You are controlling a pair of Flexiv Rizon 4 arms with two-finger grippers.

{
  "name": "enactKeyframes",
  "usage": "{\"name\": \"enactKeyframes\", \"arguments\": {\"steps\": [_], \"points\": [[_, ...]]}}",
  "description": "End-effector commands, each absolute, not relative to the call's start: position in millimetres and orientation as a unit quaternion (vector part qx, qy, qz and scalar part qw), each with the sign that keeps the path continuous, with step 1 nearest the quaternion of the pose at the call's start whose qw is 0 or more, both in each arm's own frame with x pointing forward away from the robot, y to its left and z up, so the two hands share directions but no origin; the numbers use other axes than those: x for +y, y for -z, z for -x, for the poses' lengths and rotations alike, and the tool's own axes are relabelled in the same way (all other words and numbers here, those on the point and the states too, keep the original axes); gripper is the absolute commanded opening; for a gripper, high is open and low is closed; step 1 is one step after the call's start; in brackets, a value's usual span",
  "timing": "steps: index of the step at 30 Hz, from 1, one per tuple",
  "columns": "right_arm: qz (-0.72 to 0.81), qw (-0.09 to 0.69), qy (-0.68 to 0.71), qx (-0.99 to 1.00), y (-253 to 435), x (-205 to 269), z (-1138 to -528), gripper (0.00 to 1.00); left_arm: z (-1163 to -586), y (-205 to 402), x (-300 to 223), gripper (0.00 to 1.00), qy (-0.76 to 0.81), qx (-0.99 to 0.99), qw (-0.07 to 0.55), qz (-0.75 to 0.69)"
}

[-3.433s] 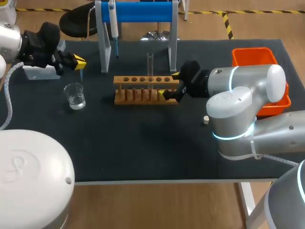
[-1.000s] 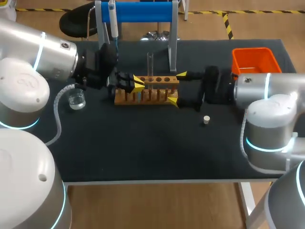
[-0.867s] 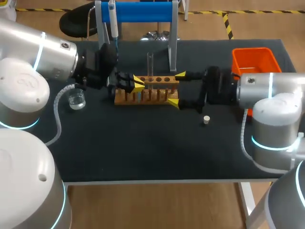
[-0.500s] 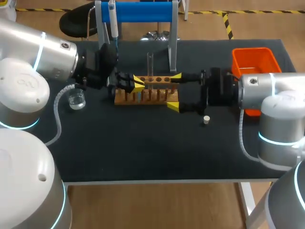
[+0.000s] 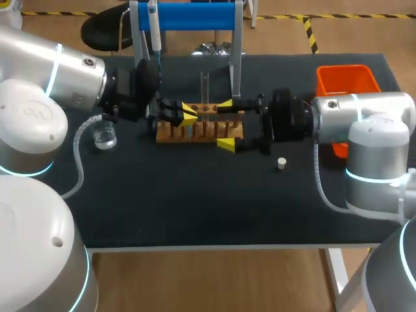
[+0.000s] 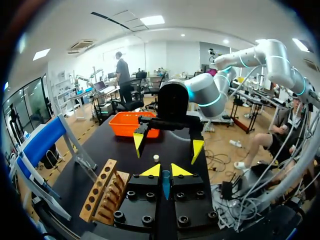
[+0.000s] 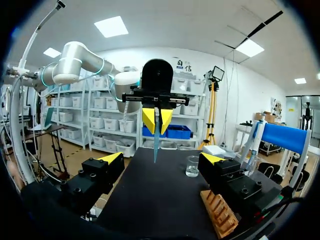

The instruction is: Invert the test tube, pick up the pipette, mount the tip to pipette, aspirate from beaker and dispense into the tube, eject the tip, return the pipette, and cap with the stopper.

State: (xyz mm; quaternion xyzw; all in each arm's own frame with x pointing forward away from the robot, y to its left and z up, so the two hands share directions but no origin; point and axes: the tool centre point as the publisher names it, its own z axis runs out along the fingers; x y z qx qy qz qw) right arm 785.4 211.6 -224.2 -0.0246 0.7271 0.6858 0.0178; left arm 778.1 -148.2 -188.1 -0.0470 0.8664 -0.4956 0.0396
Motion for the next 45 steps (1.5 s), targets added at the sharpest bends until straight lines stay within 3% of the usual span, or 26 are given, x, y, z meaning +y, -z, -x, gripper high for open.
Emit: {"name": "enactKeyframes", "arguments": {"steps": [1,12,34,45], "points": [[0.032,0.0,-0.69,0.723,225,220,-791,1.0,-778,187,-148,0.0,0.494,0.867,0.038,0.047],[0.038,-0.027,-0.695,0.717,223,240,-784,0.99,-778,187,-148,0.0,0.494,0.867,0.038,0.047],[0.041,-0.041,-0.701,0.711,226,270,-777,0.63,-778,187,-148,0.0,0.494,0.867,0.038,0.047],[0.041,-0.043,-0.705,0.707,226,279,-774,0.57,-778,187,-148,0.0,0.494,0.867,0.038,0.047]]}}
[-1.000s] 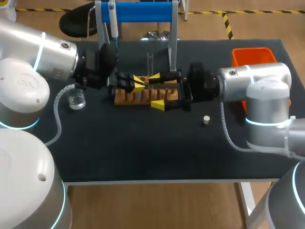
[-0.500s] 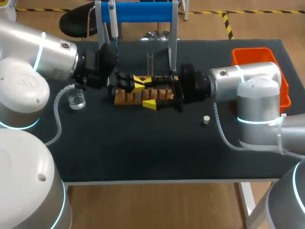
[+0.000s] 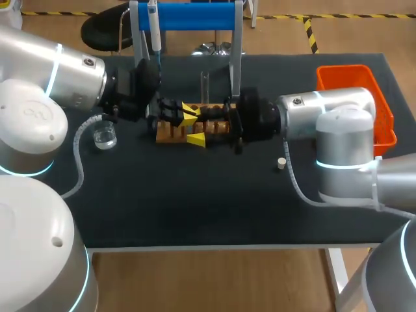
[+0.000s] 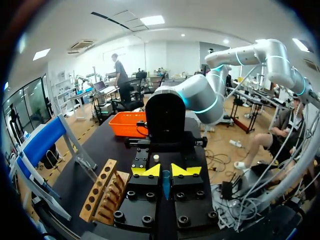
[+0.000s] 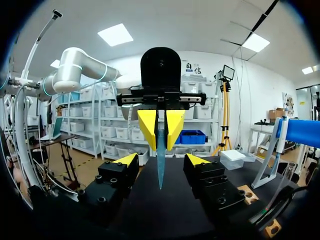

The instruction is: Invert the test tube, pick up the pipette, mount the tip to pipette, aspirate from beaker and dispense into the tube, eject the tip, return the pipette, and cap with the stopper.

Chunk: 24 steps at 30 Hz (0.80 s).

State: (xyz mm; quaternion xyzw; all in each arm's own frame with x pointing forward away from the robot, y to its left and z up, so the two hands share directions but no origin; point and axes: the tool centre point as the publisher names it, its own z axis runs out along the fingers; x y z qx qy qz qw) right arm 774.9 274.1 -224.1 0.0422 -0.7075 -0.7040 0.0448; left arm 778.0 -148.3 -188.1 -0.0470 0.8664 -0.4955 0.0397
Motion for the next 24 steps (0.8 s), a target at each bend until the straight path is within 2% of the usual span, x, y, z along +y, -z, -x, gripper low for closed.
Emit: {"name": "enactKeyframes", "arguments": {"steps": [1,19,24], "points": [[-0.041,0.044,0.705,-0.707,226.0,279.3,-773.5,0.56,-778.4,187.3,-148.0,0.0,0.494,0.867,0.038,0.047],[-0.044,0.045,0.708,-0.703,222.7,282.8,-771.1,0.41,-778.4,187.3,-148.0,0.0,0.494,0.867,0.038,0.047],[-0.043,0.047,0.71,-0.701,222.1,281.9,-771.4,0.29,-778.4,187.3,-148.0,0.0,0.494,0.867,0.038,0.047]]}}
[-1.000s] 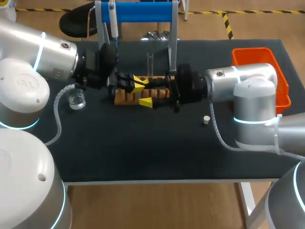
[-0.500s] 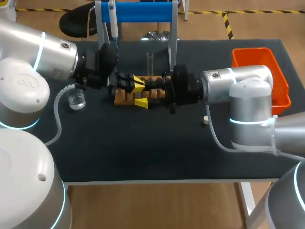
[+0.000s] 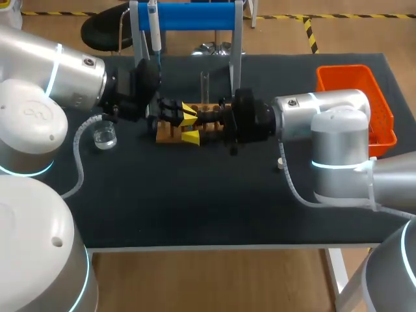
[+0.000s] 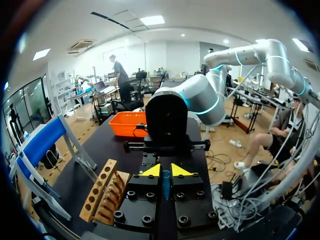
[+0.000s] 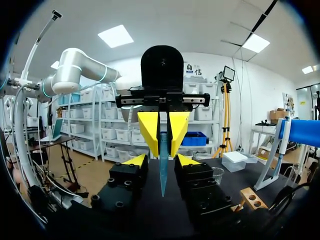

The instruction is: Invert the test tube, pick up the pipette, mount the tip to pipette, aspirate from beaker and dispense into the tube, eject the tip, return the pipette, and cap with the stopper.

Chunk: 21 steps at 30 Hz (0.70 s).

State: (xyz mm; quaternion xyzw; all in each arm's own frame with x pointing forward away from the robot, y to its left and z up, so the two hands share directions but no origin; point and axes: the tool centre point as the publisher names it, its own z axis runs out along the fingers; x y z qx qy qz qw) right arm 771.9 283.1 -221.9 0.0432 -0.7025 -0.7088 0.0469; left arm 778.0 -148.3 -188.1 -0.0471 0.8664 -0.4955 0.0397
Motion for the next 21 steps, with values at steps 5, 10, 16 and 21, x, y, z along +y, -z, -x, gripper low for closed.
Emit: {"name": "enactKeyframes", "arguments": {"steps": [5,10,16,21], "points": [[-0.042,0.049,0.711,-0.7,222.1,281.2,-771.6,0.05,-778.4,187.3,-148.0,0.0,0.494,0.867,0.038,0.047],[-0.043,0.049,0.711,-0.7,221.9,280.9,-771.9,0.0,-778.4,187.3,-148.0,0.0,0.494,0.867,0.038,0.047],[-0.044,0.049,0.711,-0.7,221.4,280.5,-772.4,0.0,-778.4,187.3,-148.0,0.18,0.494,0.867,0.038,0.047],[-0.045,0.046,0.711,-0.701,221.7,274.1,-772.6,0.0,-778.4,187.3,-148.0,1.0,0.494,0.867,0.038,0.047]]}}
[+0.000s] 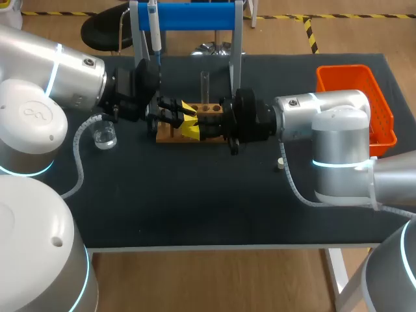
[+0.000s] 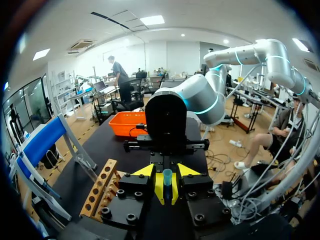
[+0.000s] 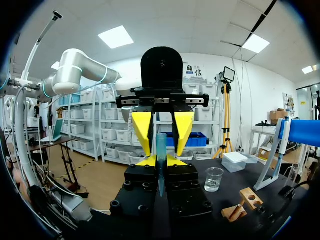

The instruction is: Invert the test tube, pick up the pipette, mount the tip to pipette, aspirate from beaker and dispense into the tube, eject the tip, return the pipette, and cap with the stopper.

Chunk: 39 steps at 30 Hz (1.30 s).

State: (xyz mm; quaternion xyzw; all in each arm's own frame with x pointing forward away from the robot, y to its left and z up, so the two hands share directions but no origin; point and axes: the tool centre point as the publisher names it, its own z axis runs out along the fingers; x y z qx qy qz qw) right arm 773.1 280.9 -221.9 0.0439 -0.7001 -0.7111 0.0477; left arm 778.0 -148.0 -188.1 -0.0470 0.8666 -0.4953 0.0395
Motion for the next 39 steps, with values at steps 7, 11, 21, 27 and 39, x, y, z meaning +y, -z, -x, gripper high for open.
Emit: {"name": "enactKeyframes", "arguments": {"steps": [7,11,21,27,39], "points": [[-0.042,0.039,0.705,-0.707,229,239,-773,0.0,-778,187,-148,1.0,0.494,0.867,0.038,0.047],[-0.032,0.032,0.7,-0.713,236,209,-773,0.0,-778,187,-148,1.0,0.494,0.867,0.038,0.047],[-0.006,0.014,0.699,-0.715,247,129,-779,0.0,-778,187,-148,1.0,0.494,0.867,0.038,0.047],[0.001,0.009,0.698,-0.716,256,94,-778,0.0,-778,187,-148,1.0,0.494,0.867,0.038,0.047],[-0.011,0.0,0.691,-0.723,264,57,-771,0.0,-778,187,-148,1.0,0.494,0.867,0.038,0.047]]}}
